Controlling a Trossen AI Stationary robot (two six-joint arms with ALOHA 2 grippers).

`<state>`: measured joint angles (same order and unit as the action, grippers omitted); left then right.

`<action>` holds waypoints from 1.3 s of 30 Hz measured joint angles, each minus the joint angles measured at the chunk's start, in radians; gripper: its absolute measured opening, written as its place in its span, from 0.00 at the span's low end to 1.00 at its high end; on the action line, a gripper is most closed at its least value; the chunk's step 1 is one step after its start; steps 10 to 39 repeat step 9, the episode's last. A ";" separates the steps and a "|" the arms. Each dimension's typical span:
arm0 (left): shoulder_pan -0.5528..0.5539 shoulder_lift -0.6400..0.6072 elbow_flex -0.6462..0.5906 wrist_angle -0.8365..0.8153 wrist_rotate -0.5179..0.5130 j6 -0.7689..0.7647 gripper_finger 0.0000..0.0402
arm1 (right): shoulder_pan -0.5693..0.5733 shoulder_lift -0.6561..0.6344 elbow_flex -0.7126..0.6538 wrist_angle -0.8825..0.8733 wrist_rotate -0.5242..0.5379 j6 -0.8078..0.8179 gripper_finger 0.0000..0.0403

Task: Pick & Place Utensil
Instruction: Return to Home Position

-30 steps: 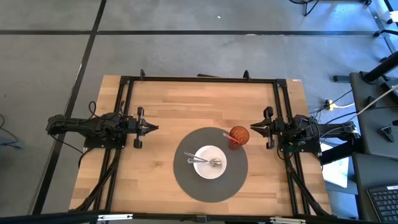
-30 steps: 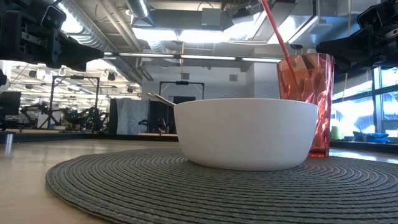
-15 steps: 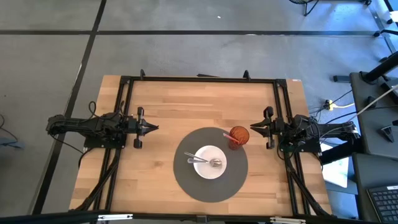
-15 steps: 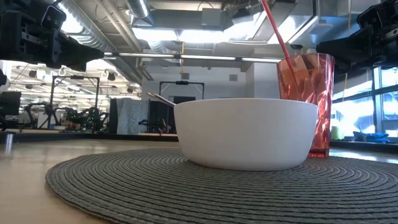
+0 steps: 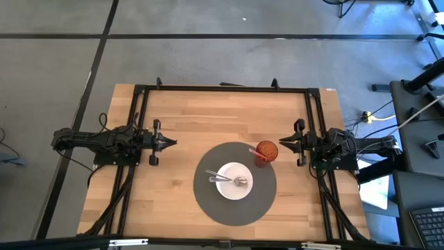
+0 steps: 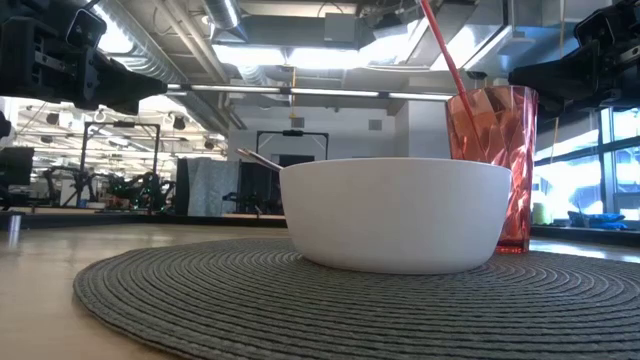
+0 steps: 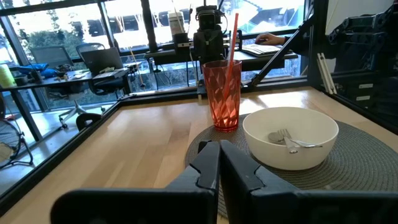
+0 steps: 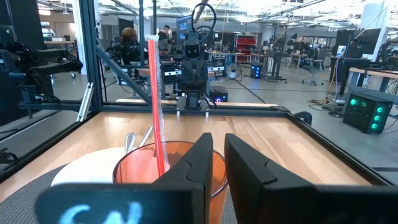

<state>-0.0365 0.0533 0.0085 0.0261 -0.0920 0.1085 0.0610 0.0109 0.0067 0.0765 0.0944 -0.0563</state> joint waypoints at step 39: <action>0.000 0.000 0.000 0.000 0.000 0.001 0.02 | 0.000 0.000 0.000 0.000 0.000 0.002 0.11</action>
